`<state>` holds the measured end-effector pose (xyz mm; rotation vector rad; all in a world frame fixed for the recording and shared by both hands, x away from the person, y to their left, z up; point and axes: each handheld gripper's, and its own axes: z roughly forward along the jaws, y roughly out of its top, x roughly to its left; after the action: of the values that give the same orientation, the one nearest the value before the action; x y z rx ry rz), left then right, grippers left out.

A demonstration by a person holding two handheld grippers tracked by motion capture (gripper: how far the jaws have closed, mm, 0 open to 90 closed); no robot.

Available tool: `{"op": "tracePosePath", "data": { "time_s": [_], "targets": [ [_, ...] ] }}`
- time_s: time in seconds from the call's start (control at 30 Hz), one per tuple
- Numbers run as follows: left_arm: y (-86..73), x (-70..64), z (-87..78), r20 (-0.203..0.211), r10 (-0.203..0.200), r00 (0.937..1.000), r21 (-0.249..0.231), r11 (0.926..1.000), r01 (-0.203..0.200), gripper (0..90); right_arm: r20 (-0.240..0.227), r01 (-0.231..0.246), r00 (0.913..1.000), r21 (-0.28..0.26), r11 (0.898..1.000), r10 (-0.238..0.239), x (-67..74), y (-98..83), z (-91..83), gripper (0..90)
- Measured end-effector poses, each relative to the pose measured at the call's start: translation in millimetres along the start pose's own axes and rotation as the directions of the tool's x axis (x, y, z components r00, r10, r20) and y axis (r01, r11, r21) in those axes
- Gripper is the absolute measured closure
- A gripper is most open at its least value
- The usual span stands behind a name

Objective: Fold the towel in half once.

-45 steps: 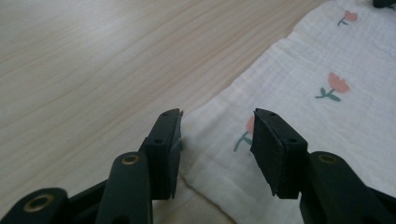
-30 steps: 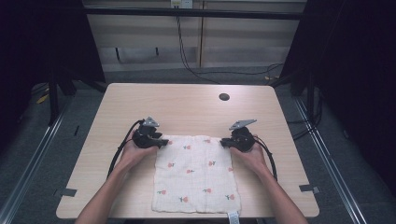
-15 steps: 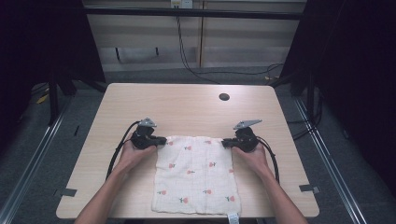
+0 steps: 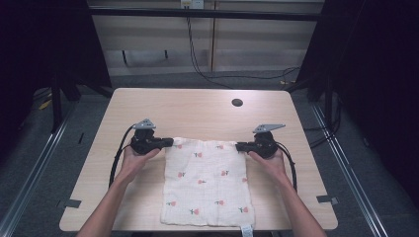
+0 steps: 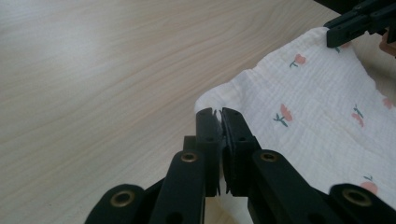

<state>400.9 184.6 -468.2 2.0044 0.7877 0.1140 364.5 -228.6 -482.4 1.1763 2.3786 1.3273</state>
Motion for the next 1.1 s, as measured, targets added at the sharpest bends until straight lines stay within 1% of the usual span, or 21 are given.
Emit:
{"op": "tracePosePath", "data": {
  "time_s": [0.07,0.13,0.17,0.2,0.27,0.3,0.37,0.4,0.43,0.47,0.53,0.57,0.6,0.63,0.67,0.7,0.77,0.87,0.97,1.03,1.1],
  "targets": [
    [0.4,0.3,-1.4,0.001,0.002,1.0000,-0.001,1.0000,-0.002,86.5,-0.001,-0.008,1.0000,0.003,1.000,0.008,-0.4,-0.5,-0.4,84.4],
    [1.3,0.7,-4.0,0.006,-0.003,1.0000,-0.016,0.9999,0.003,86.5,-0.004,-0.008,1.0000,0.000,1.000,0.008,-1.0,-0.5,-1.0,84.4],
    [2.9,0.2,-6.1,0.010,-0.005,0.9999,-0.027,0.9996,0.006,86.6,-0.012,-0.017,0.9998,-0.021,1.000,0.017,-1.4,1.0,-3.2,84.5],
    [2.9,0.2,-6.1,0.010,-0.005,0.9999,-0.027,0.9996,0.006,86.5,-0.012,-0.017,0.9998,-0.021,1.000,0.017,-1.4,1.0,-3.2,84.5],
    [5.7,-0.7,-8.6,0.027,-0.006,0.9996,-0.047,0.9989,0.007,86.6,-0.017,-0.019,0.9997,-0.036,0.999,0.019,-0.7,3.8,-6.2,84.6],
    [8.2,-2.0,-10.7,0.036,-0.002,0.9993,-0.060,0.9982,0.004,86.6,-0.025,-0.025,0.9994,-0.052,0.998,0.024,-0.4,6.1,-8.6,84.6],
    [9.1,-2.8,-11.2,0.040,0.002,0.9992,-0.063,0.9980,0.000,86.6,-0.027,-0.026,0.9993,-0.059,0.998,0.025,-0.2,7.6,-10.1,84.6],
    [10.1,-5.2,-12.3,0.034,0.017,0.9993,-0.073,0.9973,-0.014,86.6,-0.026,-0.022,0.9995,-0.061,0.998,0.020,-0.2,8.8,-11.3,84.6],
    [12.6,-9.3,-14.3,0.043,0.022,0.9989,-0.084,0.9963,-0.018,86.7,-0.025,-0.015,0.9996,-0.071,0.997,0.014,-0.6,12.7,-16.5,84.6],
    [12.6,-9.3,-14.3,0.043,0.022,0.9989,-0.084,0.9963,-0.018,86.7,-0.025,-0.015,0.9996,-0.071,0.997,0.014,-0.6,12.7,-16.5,84.6],
    [15.8,-12.3,-16.9,0.051,0.033,0.9982,-0.090,0.9955,-0.028,86.7,-0.027,-0.010,0.9996,-0.089,0.996,0.008,0.1,14.7,-22.5,84.6],
    [18.1,-13.7,-20.0,0.050,0.039,0.9980,-0.100,0.9944,-0.034,86.7,-0.024,-0.009,0.9997,-0.103,0.995,0.006,-0.3,17.0,-29.3,84.6],
    [18.1,-13.7,-20.0,0.050,0.039,0.9980,-0.100,0.9944,-0.034,86.7,-0.024,-0.009,0.9997,-0.103,0.995,0.006,-0.3,17.0,-29.3,84.6],
    [20.7,-15.3,-24.0,0.051,0.043,0.9978,-0.103,0.9940,-0.038,86.8,-0.023,-0.012,0.9997,-0.124,0.992,0.009,-1.6,19.9,-35.9,84.7],
    [20.7,-15.3,-24.0,0.051,0.043,0.9978,-0.103,0.9940,-0.038,86.8,-0.023,-0.012,0.9997,-0.124,0.992,0.009,-1.6,19.9,-35.9,84.7],
    [21.1,-16.9,-26.5,0.047,0.048,0.9977,-0.103,0.9937,-0.043,86.8,-0.026,-0.013,0.9996,-0.142,0.990,0.010,-2.1,22.7,-40.6,84.8],
    [21.1,-17.4,-26.2,0.043,0.053,0.9977,-0.101,0.9937,-0.048,86.8,-0.027,-0.013,0.9996,-0.151,0.988,0.009,-2.5,24.6,-42.0,84.8],
    [22.8,-15.0,-24.6,0.037,0.044,0.9983,-0.102,0.9939,-0.040,86.7,-0.027,-0.006,0.9996,-0.146,0.989,0.002,-2.5,26.0,-40.0,84.9],
    [25.7,-13.0,-22.8,0.035,0.033,0.9989,-0.119,0.9925,-0.028,86.7,-0.022,-0.003,0.9998,-0.141,0.990,0.000,-2.9,29.2,-36.3,84.9],
    [28.2,-11.6,-20.4,0.032,0.029,0.9991,-0.122,0.9922,-0.025,86.7,-0.021,-0.009,0.9998,-0.147,0.989,0.006,-3.8,31.7,-34.9,84.8],
    [33.9,-9.2,-18.5,0.023,0.031,0.9993,-0.114,0.9931,-0.028,86.7,-0.015,-0.003,0.9999,-0.146,0.989,0.000,-6.2,37.1,-33.8,84.8]
  ]
}}
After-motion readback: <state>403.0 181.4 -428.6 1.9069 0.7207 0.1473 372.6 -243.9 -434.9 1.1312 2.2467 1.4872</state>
